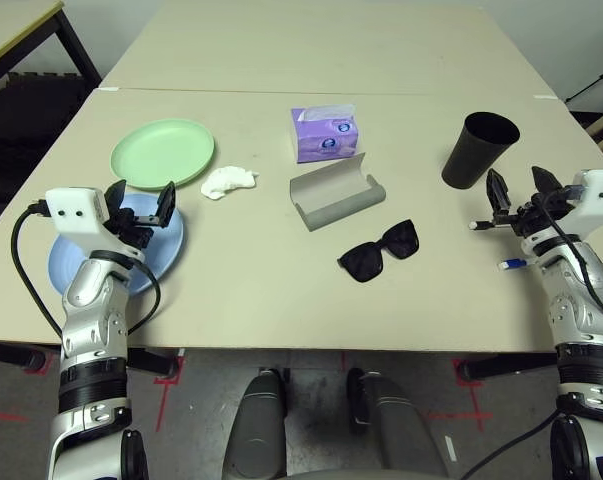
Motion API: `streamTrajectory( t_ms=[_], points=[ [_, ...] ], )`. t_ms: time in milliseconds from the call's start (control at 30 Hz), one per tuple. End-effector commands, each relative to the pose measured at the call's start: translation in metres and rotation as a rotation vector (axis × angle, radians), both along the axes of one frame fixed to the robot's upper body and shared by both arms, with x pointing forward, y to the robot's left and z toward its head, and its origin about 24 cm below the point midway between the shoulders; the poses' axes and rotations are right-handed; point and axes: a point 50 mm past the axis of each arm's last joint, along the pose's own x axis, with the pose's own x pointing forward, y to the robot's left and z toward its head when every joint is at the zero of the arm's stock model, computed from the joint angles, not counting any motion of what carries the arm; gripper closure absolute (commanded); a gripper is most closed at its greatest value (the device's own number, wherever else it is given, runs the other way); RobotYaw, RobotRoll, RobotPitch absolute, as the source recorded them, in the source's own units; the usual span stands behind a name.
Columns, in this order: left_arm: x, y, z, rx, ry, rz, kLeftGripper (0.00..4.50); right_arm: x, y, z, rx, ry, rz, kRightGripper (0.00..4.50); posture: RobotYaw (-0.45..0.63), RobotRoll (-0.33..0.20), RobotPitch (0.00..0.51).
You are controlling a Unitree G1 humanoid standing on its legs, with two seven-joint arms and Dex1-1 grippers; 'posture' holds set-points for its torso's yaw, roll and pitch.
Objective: Organize and tidy the items on the table.
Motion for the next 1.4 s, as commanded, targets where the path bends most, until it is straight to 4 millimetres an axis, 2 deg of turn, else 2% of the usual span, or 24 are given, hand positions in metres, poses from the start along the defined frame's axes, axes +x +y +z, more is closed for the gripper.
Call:
streamTrajectory(
  t_ms=[33,433,900,1100,1400],
  points=[
    [0.0,0.002,-0.004,-0.006,0.007,0.01,0.0,-0.004,-0.008,-0.006,0.01,0.016,-0.037,0.06,0.13,0.0,0.128],
    [-0.001,0.003,-0.003,-0.002,0.001,0.017,0.0,-0.004,-0.009,-0.008,0.012,0.003,-0.1,0.06,0.14,0.0,0.123],
    [0.0,0.003,-0.001,0.006,-0.001,0.01,0.0,-0.004,-0.009,-0.009,-0.006,0.005,-0.064,0.06,0.14,0.0,0.12],
    [0.0,0.002,0.0,0.01,-0.002,0.006,0.0,-0.002,-0.011,-0.005,0.026,0.017,-0.005,0.06,0.14,0.0,0.122],
    [-0.005,0.001,-0.004,0.011,0.014,0.0,0.0,0.003,0.0,-0.006,-0.054,0.086,0.151,0.06,0.15,0.0,0.138]
  ],
)
